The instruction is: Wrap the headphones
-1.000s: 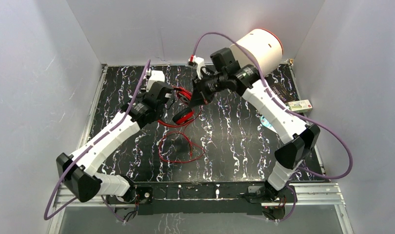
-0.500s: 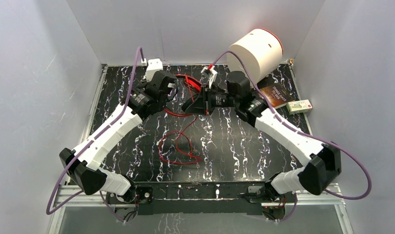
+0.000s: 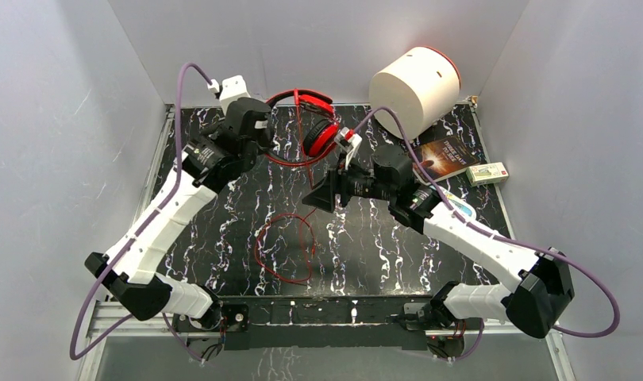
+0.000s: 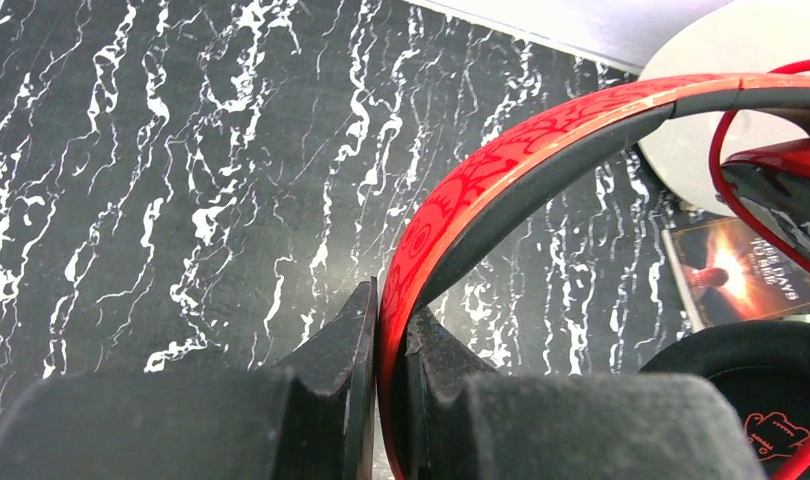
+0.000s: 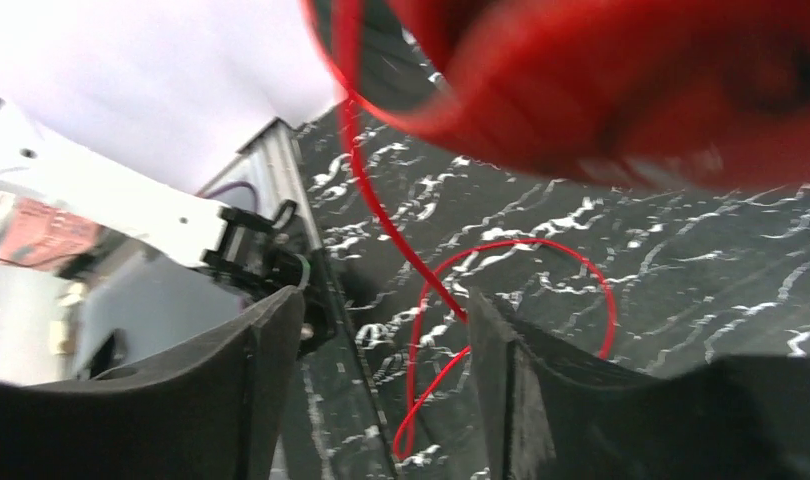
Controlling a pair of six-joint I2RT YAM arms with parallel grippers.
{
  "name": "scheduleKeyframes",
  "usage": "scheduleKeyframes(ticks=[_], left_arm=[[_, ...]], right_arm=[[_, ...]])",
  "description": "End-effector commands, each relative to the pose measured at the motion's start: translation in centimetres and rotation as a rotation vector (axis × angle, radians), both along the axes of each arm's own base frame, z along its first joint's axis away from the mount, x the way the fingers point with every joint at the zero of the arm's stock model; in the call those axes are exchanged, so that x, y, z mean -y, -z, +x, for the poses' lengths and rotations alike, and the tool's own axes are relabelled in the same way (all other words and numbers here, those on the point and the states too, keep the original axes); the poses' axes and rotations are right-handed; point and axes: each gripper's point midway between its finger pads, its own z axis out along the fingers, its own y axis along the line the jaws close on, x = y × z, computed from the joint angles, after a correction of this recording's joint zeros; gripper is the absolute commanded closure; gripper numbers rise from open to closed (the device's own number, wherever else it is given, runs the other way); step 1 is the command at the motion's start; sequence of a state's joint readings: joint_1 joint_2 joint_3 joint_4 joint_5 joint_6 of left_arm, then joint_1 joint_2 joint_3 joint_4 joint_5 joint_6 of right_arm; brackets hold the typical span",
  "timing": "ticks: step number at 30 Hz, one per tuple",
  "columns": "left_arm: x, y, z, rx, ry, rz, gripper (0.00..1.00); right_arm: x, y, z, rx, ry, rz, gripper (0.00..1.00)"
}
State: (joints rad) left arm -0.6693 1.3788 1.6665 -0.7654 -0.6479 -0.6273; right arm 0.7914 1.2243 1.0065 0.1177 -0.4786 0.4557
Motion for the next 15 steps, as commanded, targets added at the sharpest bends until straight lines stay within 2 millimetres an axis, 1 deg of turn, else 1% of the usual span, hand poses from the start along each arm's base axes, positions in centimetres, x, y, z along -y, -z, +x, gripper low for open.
scheduleKeyframes(ticks=[1, 3, 4, 5, 6, 9, 10, 11, 12, 13, 14, 15], left_arm=[[-0.5, -5.6, -1.1, 0.109, 0.018, -0.110, 1.00], [-0.3, -6.1, -1.5, 0.100, 0.038, -0.117, 1.00], [-0.2, -6.3, -1.7, 0.094, 0.049, -0.121, 1.00], [0.0, -6.4, -1.8, 0.086, 0.060, -0.123, 1.00], [0.0, -6.6, -2.0, 0.078, 0.065, -0.125, 1.00], [0.3, -6.9, -2.3, 0.064, 0.086, -0.139, 1.00], [0.4, -7.1, -2.5, 0.059, 0.087, -0.148, 1.00], [0.4, -7.5, -2.5, 0.065, 0.086, -0.157, 1.00], [0.5, -7.7, -2.5, 0.068, 0.089, -0.160, 1.00], [0.7, -7.9, -2.4, 0.068, 0.093, -0.165, 1.00], [0.9, -7.9, -2.3, 0.065, 0.098, -0.170, 1.00], [1.0, -7.9, -2.3, 0.063, 0.103, -0.175, 1.00]], right_arm=[[1.5, 0.0, 1.5, 0.148, 0.090, -0.030, 0.23], [1.7, 0.4, 1.5, 0.200, 0.075, -0.016, 0.09], [1.6, 0.5, 1.1, 0.235, 0.042, 0.007, 0.06], [1.4, 0.8, 0.7, 0.266, 0.010, 0.022, 0.04], [1.2, 0.7, 0.4, 0.305, -0.018, 0.044, 0.02], [0.6, 1.2, 1.3, 0.352, -0.011, 0.059, 0.01], [0.1, 1.5, 1.5, 0.350, -0.021, 0.074, 0.01], [-0.4, 1.8, 1.3, 0.333, -0.042, 0.104, 0.01], [-0.9, 2.7, 0.6, 0.312, -0.081, 0.138, 0.01], [-1.3, 3.8, -0.5, 0.301, -0.099, 0.173, 0.01], [-1.2, 5.6, -0.9, 0.269, -0.088, 0.160, 0.01], [-1.1, 6.7, -1.3, 0.238, -0.086, 0.156, 0.01]])
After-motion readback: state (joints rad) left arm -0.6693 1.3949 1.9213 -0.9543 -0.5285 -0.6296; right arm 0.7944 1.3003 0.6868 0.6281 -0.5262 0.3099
